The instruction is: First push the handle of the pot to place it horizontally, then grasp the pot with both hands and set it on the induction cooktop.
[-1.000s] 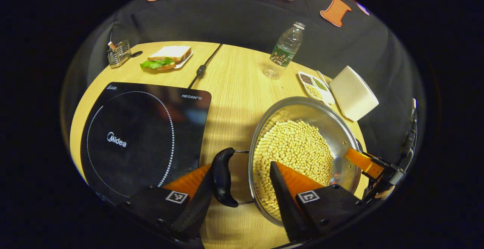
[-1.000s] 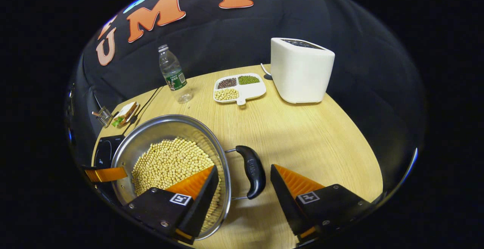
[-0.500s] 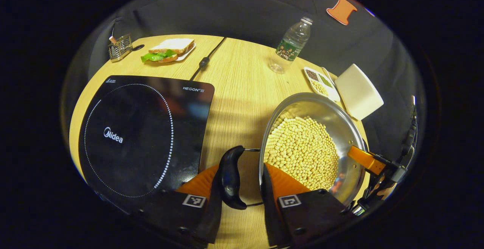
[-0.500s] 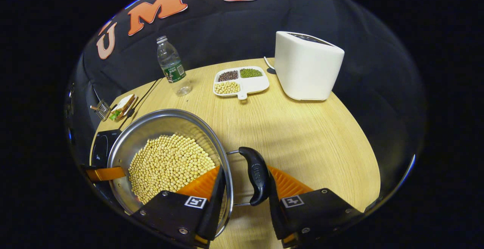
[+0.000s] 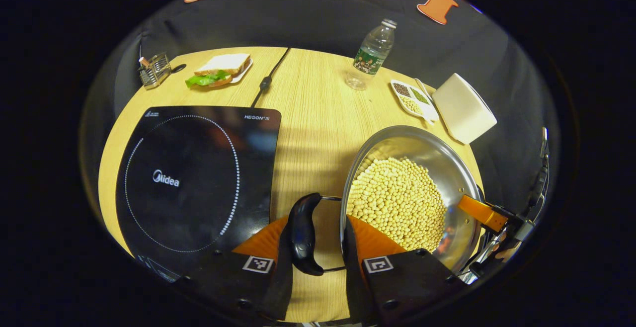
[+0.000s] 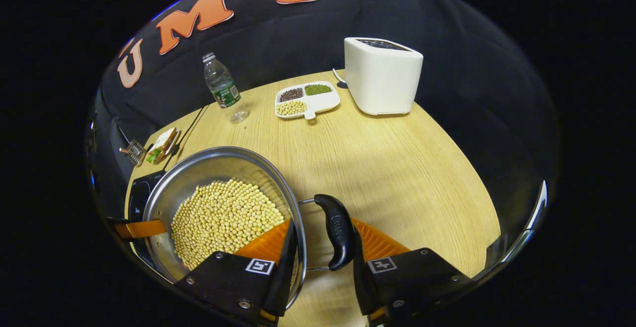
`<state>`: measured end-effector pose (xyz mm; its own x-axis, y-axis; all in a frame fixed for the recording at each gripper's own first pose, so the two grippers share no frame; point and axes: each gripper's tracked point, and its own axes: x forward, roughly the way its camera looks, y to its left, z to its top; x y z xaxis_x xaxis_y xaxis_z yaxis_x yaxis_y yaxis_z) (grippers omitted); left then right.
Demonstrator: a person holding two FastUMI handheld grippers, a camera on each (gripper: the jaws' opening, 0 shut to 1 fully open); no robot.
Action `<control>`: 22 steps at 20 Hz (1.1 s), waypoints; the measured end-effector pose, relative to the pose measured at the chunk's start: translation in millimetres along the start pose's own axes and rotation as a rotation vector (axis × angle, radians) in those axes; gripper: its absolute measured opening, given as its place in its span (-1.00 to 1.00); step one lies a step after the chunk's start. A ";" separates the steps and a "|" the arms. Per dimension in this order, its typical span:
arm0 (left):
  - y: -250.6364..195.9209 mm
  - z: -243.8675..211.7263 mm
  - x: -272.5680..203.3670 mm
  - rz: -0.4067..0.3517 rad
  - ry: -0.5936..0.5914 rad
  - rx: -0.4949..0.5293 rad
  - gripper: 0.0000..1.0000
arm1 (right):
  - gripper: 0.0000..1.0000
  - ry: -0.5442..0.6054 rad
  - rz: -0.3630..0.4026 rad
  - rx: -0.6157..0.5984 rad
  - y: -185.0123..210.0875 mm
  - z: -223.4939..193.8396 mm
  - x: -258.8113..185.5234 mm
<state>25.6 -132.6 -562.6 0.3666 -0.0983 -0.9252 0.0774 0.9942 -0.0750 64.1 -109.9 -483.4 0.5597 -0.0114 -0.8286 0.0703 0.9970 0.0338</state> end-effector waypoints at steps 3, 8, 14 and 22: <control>5.7 10.7 -17.4 -0.009 -0.011 0.013 0.05 | 0.07 -0.013 0.003 0.027 10.8 3.8 -15.7; 24.4 27.4 -47.4 -0.021 -0.036 0.016 0.02 | 0.07 -0.044 0.015 0.034 37.9 14.7 -42.5; 66.9 43.5 -76.1 -0.014 -0.048 0.013 0.04 | 0.07 -0.046 0.041 0.031 85.6 18.5 -59.7; 141.9 52.1 -97.7 0.009 -0.051 -0.035 0.03 | 0.07 -0.024 0.073 0.007 157.9 14.8 -65.7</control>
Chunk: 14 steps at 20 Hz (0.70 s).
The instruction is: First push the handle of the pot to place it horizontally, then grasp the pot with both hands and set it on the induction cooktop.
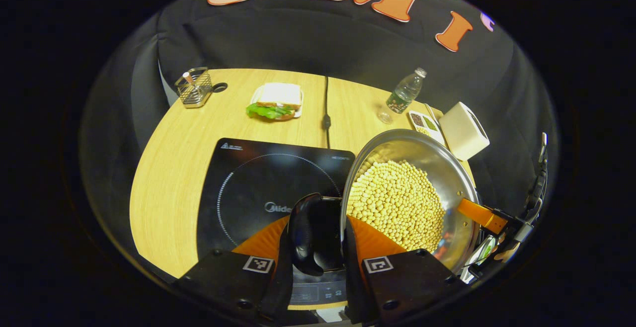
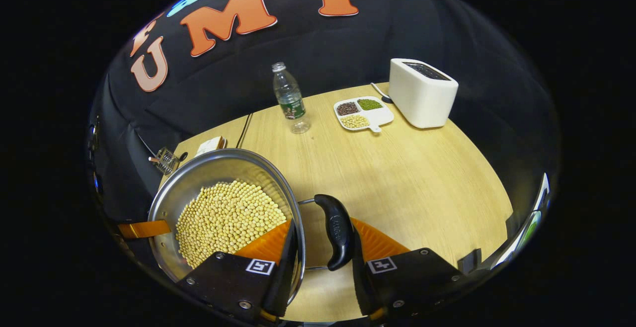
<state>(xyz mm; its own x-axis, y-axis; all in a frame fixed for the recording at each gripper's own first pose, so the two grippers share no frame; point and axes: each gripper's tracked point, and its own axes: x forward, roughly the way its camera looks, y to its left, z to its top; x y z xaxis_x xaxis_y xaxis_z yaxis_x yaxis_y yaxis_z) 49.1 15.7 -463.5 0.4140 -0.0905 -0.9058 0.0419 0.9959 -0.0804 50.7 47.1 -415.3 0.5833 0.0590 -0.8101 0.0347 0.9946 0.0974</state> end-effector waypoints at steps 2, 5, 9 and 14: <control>16.0 5.4 -7.2 0.008 -0.014 -0.005 0.03 | 0.07 0.004 0.015 0.000 20.6 -1.9 2.4; 47.4 11.9 -15.2 0.023 -0.019 -0.024 0.04 | 0.07 0.014 0.039 -0.012 51.7 -3.8 6.4; 87.1 12.7 -23.3 0.039 -0.016 -0.052 0.04 | 0.07 0.023 0.059 -0.035 88.7 -9.3 11.6; 131.4 9.6 -26.0 0.055 -0.005 -0.086 0.03 | 0.07 0.041 0.083 -0.063 125.1 -23.8 20.6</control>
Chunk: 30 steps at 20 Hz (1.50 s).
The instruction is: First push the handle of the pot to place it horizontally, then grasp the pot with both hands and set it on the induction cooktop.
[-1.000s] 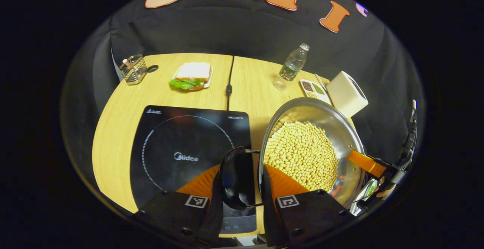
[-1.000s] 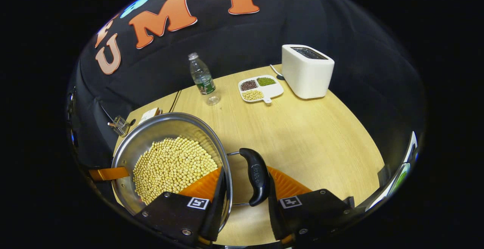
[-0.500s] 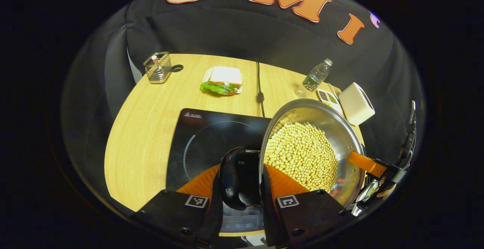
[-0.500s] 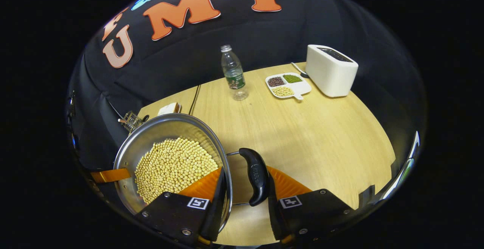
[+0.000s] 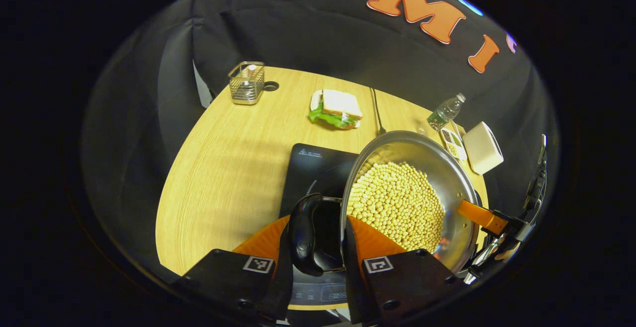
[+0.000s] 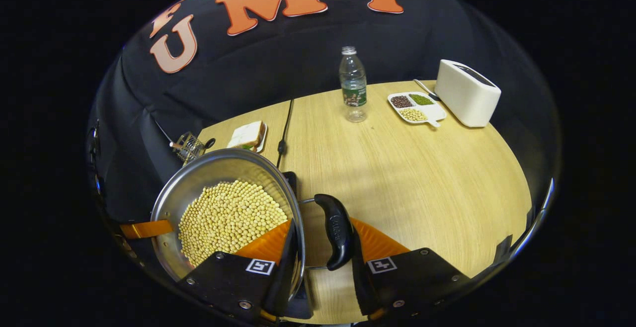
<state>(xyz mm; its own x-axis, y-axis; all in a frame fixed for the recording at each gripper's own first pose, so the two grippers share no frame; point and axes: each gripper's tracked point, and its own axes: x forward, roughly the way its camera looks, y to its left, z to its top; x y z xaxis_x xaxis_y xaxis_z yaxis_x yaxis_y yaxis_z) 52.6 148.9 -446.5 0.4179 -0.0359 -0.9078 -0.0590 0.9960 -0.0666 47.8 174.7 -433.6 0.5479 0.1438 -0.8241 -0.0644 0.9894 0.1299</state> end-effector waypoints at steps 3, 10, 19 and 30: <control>20.7 0.6 1.7 0.001 -0.014 -0.009 0.04 | 0.07 0.002 0.012 -0.010 17.1 -6.1 4.3; 34.3 -3.1 9.5 -0.027 -0.026 -0.029 0.03 | 0.07 -0.027 0.002 -0.044 28.5 -11.1 8.0; 30.4 -4.5 20.4 -0.046 0.002 -0.016 0.07 | 0.10 -0.007 -0.013 -0.016 -1.3 -19.7 22.4; 42.9 51.5 -34.8 0.123 -0.208 0.109 0.97 | 0.89 -0.131 -0.019 0.042 -35.2 40.5 -24.4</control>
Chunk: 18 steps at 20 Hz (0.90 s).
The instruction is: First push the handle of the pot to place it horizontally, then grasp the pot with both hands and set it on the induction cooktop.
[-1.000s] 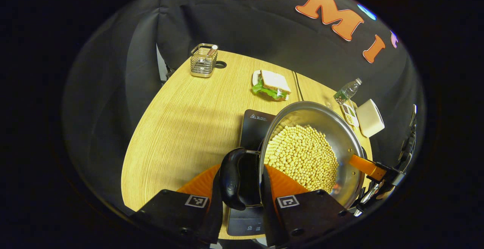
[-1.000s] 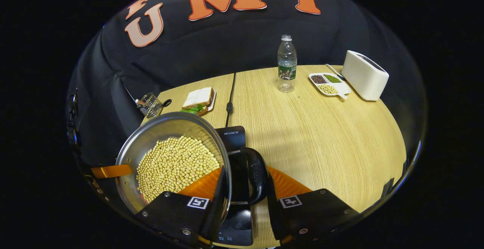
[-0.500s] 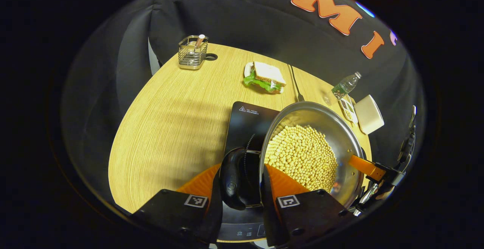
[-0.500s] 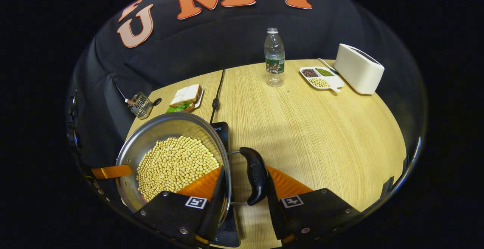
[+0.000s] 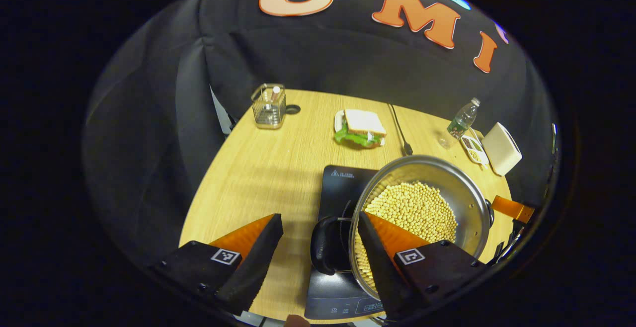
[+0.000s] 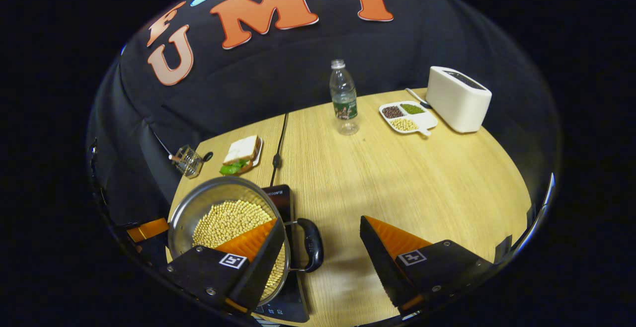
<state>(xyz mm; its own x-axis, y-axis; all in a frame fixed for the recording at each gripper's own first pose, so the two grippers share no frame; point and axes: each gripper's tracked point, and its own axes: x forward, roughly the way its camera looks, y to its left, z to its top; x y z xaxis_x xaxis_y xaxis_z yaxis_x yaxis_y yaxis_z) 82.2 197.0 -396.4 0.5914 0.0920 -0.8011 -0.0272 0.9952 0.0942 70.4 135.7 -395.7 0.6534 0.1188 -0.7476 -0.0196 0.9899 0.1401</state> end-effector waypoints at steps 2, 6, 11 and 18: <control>-3.9 37.1 -24.8 0.007 -0.089 0.013 0.97 | 0.91 -0.075 -0.005 -0.011 -6.0 37.6 -23.5; -28.4 123.9 -90.3 -0.022 -0.311 -0.010 0.96 | 0.91 -0.271 0.004 -0.048 -8.8 122.7 -85.7; -63.9 223.1 -196.9 -0.049 -0.618 0.002 0.95 | 0.90 -0.473 0.021 -0.116 -3.8 202.6 -169.8; -111.9 271.6 -325.2 -0.129 -0.788 -0.027 0.94 | 0.90 -0.709 0.075 -0.185 16.4 266.3 -282.9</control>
<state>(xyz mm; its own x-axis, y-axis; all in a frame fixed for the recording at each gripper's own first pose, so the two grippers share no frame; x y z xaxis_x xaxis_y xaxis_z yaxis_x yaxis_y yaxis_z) 111.8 46.5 14.1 0.9866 -0.0647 -0.1498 0.0664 0.9978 0.0067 86.8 97.9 -9.1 0.9764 0.1704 -0.1327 -0.1699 0.9853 0.0152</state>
